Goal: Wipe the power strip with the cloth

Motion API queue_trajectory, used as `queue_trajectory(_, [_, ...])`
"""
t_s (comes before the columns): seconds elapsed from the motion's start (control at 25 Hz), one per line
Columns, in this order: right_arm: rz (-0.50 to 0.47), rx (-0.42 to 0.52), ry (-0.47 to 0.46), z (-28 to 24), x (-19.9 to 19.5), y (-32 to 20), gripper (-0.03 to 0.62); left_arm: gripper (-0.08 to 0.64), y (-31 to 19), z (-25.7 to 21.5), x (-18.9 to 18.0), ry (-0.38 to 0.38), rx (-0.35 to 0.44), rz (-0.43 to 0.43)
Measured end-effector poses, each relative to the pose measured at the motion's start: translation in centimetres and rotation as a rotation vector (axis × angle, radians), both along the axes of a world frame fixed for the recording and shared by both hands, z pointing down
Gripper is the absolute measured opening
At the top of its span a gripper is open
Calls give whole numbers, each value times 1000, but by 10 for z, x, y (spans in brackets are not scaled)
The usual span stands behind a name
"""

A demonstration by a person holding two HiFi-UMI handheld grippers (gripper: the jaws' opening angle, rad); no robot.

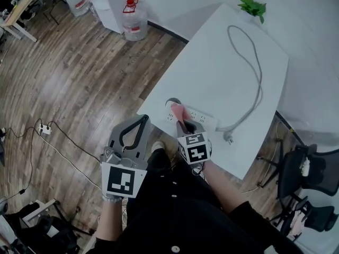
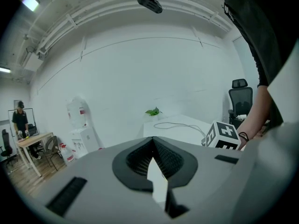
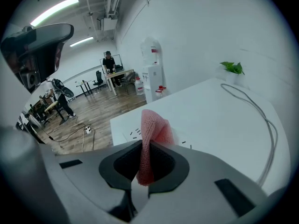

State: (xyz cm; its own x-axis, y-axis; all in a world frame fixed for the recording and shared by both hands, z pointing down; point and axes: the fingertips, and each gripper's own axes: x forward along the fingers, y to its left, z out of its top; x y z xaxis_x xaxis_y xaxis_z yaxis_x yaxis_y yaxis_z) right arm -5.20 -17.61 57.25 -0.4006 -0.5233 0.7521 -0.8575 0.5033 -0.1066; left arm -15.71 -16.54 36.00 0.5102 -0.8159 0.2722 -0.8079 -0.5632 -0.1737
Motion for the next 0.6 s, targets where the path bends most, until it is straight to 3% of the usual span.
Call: queue_trajectory(0.6, [-142, -4, -27, -1, -64, -3, 55, 11, 9, 8, -33, 2, -19, -85])
